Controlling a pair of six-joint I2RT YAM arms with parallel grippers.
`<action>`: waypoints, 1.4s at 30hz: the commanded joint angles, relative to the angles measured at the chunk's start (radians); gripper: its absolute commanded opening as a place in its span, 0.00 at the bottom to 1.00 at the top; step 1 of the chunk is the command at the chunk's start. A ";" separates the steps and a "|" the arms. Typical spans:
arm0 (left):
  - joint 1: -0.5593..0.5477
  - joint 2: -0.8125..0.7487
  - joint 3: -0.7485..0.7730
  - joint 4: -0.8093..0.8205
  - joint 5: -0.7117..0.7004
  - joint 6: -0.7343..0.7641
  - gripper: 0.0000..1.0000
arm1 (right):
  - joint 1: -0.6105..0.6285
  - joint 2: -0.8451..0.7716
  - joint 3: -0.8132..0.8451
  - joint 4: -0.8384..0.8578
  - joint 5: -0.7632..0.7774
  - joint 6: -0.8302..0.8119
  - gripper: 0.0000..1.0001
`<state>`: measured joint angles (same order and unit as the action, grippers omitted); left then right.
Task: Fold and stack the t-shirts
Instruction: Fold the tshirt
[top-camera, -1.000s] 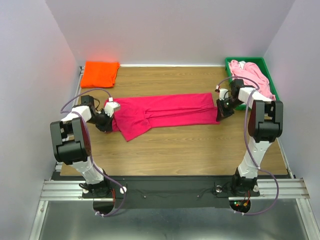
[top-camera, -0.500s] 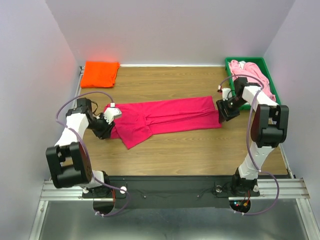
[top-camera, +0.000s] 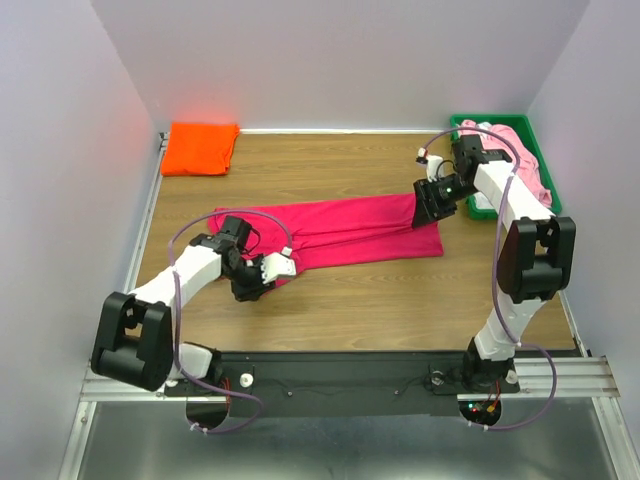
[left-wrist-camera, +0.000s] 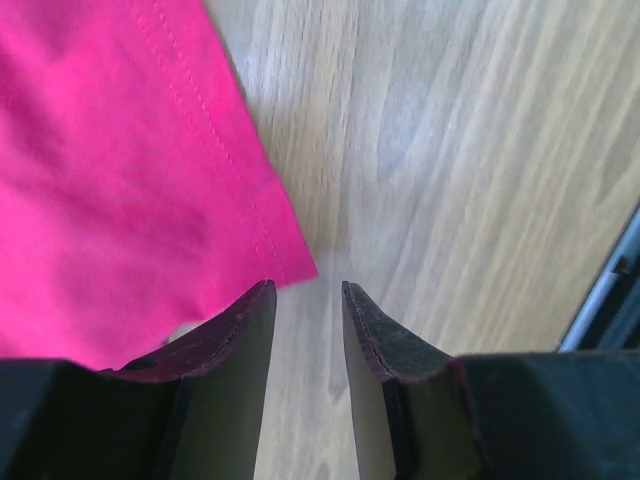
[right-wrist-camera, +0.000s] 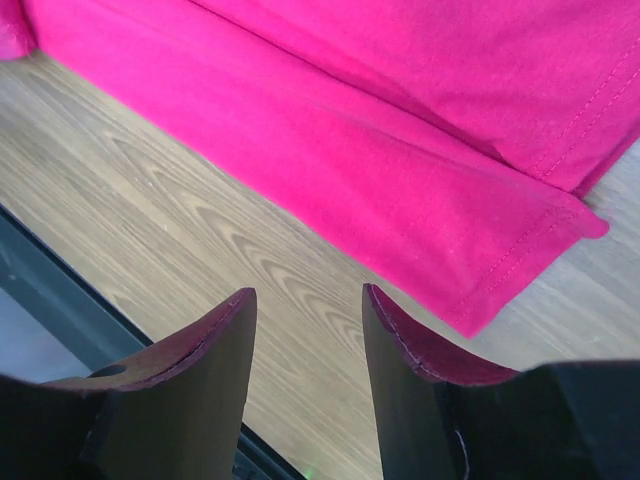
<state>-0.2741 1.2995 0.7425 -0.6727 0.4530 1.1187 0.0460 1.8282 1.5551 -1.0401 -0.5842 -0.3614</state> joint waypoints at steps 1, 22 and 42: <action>-0.054 0.043 -0.022 0.120 -0.072 -0.046 0.45 | -0.009 0.011 0.008 -0.015 -0.049 0.027 0.52; -0.019 0.197 0.372 -0.036 -0.027 -0.071 0.00 | -0.009 0.046 0.023 -0.009 0.001 0.001 0.51; 0.134 0.567 0.744 0.172 -0.013 -0.123 0.00 | -0.008 0.098 0.008 -0.008 -0.006 -0.022 0.51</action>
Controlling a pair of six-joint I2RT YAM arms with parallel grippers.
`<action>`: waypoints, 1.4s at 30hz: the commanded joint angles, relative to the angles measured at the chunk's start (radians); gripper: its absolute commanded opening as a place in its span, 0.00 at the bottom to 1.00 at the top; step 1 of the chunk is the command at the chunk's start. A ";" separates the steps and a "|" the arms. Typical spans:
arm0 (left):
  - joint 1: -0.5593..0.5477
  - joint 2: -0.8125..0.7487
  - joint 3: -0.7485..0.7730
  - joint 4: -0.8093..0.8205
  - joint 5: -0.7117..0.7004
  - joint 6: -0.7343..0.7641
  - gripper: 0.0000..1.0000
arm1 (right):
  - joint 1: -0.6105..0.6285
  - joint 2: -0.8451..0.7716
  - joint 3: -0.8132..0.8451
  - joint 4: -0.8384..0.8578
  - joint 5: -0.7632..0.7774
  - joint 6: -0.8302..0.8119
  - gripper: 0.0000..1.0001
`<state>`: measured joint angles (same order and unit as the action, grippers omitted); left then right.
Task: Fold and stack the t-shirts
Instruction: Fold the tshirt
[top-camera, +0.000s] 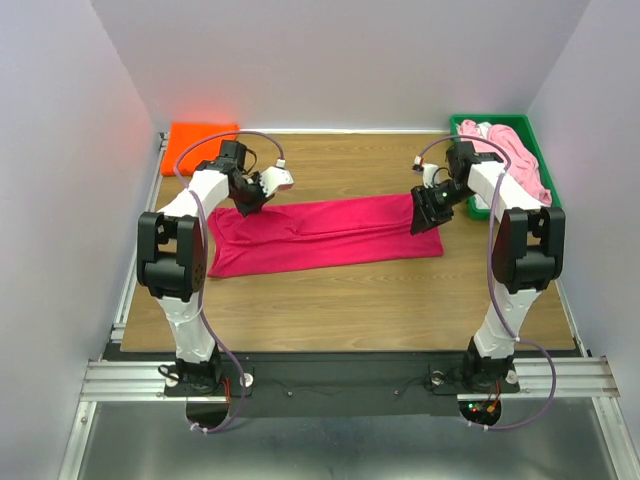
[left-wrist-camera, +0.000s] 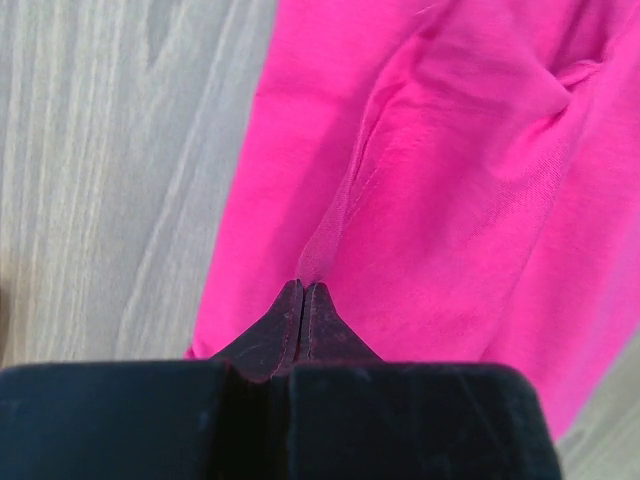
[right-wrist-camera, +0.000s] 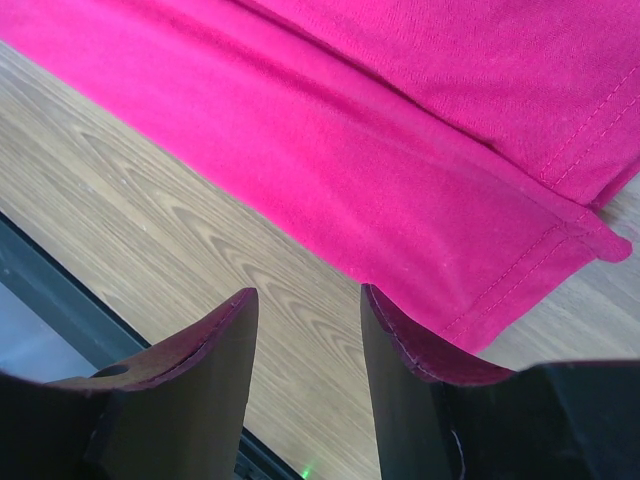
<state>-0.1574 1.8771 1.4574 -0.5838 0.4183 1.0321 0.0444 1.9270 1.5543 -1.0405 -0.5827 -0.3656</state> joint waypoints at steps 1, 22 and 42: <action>0.018 -0.010 0.029 0.093 0.023 -0.038 0.01 | -0.008 0.000 0.007 -0.007 -0.009 -0.018 0.51; 0.018 0.077 0.037 0.208 -0.087 -0.046 0.05 | -0.008 0.023 0.010 -0.003 -0.016 -0.015 0.52; -0.090 -0.167 -0.143 0.096 -0.087 -0.176 0.14 | -0.008 0.006 0.000 -0.001 -0.020 -0.030 0.53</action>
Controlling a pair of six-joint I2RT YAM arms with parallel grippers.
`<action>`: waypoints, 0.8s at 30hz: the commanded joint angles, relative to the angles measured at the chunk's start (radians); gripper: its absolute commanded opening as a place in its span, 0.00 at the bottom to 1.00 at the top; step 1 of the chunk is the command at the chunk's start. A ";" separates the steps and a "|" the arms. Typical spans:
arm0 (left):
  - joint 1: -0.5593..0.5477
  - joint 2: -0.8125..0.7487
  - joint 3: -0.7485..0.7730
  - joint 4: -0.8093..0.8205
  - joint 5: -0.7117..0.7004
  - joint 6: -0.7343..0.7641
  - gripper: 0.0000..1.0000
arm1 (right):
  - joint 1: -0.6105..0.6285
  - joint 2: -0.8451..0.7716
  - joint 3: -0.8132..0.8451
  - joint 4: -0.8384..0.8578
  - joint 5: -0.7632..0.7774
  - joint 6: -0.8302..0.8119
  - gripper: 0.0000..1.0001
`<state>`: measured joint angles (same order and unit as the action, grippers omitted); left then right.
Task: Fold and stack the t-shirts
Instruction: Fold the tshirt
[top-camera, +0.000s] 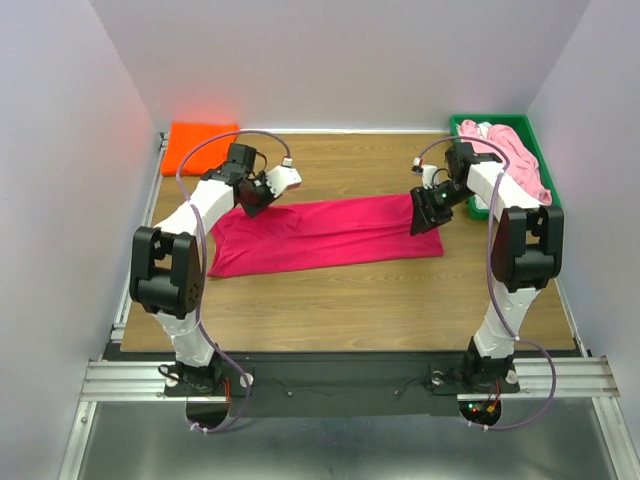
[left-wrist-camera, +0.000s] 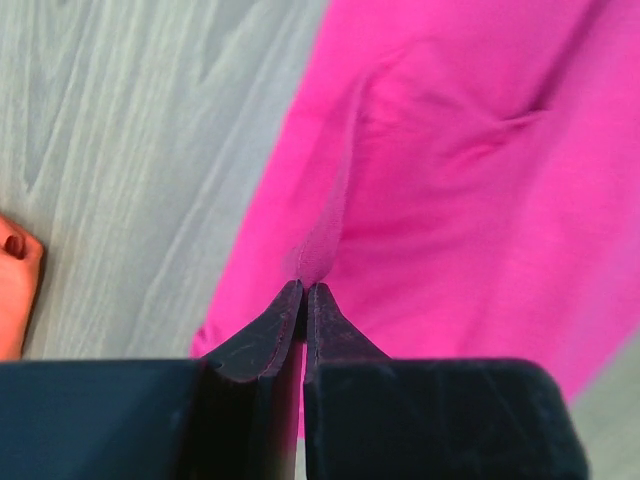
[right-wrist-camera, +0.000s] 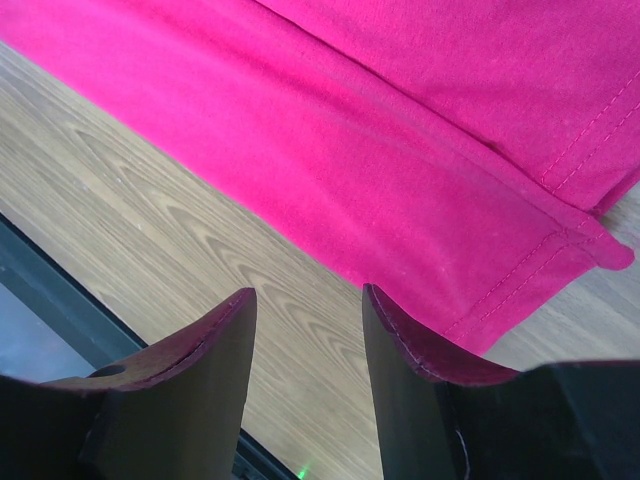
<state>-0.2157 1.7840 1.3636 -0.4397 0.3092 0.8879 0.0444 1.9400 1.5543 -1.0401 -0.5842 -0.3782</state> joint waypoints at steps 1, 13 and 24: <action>-0.037 -0.087 -0.064 -0.050 0.022 -0.033 0.14 | -0.008 -0.009 0.000 -0.001 -0.020 -0.019 0.53; -0.054 -0.043 -0.130 -0.197 0.079 0.046 0.36 | -0.009 0.007 0.026 -0.003 -0.008 -0.027 0.54; -0.068 -0.071 0.020 -0.182 0.281 -0.050 0.43 | -0.011 0.040 0.118 0.003 0.107 -0.106 0.53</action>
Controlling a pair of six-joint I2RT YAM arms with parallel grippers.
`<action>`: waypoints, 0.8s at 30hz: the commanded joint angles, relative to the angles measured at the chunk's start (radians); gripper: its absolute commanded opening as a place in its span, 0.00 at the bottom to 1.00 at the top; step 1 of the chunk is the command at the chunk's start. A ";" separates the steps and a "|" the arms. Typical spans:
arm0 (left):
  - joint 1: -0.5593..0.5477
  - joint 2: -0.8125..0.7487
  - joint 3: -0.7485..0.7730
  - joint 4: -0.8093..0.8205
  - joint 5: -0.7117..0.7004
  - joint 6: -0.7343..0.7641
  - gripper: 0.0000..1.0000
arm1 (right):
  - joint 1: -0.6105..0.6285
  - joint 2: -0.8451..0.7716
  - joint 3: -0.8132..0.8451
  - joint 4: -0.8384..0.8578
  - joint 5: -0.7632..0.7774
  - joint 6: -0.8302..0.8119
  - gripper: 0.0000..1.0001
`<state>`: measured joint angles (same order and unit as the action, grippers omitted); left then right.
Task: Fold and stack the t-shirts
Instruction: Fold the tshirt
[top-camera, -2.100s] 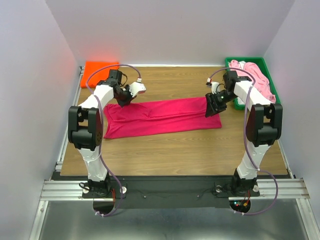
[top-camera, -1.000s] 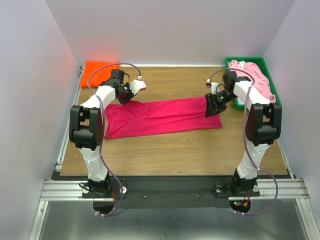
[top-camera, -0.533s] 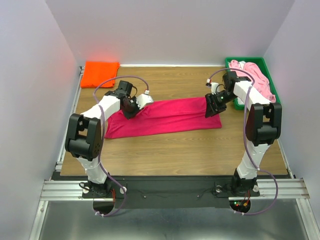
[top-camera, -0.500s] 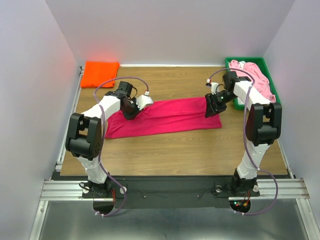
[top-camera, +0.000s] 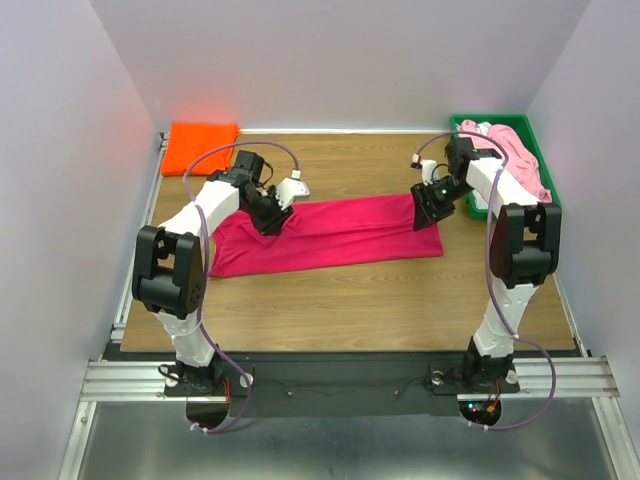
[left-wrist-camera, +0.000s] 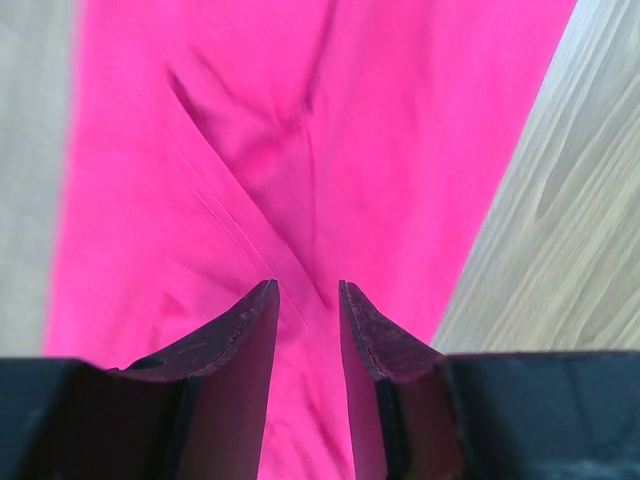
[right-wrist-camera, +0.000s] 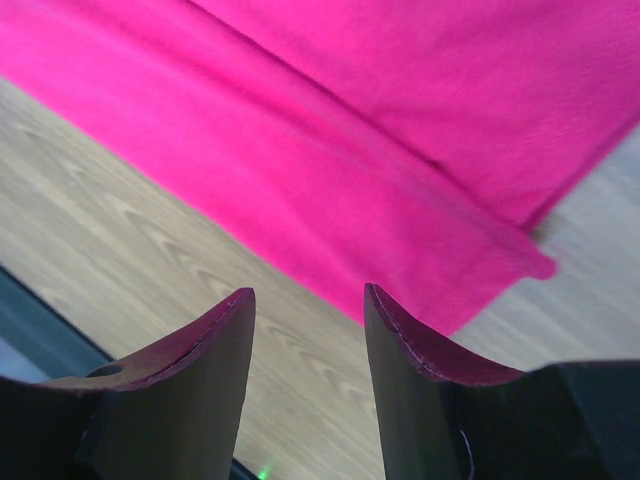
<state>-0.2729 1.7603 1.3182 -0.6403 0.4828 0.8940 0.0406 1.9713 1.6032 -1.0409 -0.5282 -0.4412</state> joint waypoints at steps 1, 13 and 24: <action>-0.017 -0.033 0.079 0.046 0.121 -0.079 0.44 | -0.007 0.018 0.078 0.008 0.071 -0.051 0.54; -0.097 0.122 0.150 0.168 0.123 -0.184 0.45 | -0.001 0.127 0.126 0.054 0.132 -0.111 0.53; -0.124 0.228 0.138 0.260 0.076 -0.260 0.31 | 0.015 0.205 0.142 0.116 0.174 -0.074 0.34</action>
<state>-0.3931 1.9690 1.4277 -0.4263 0.5690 0.6765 0.0475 2.1521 1.7035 -0.9760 -0.3809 -0.5343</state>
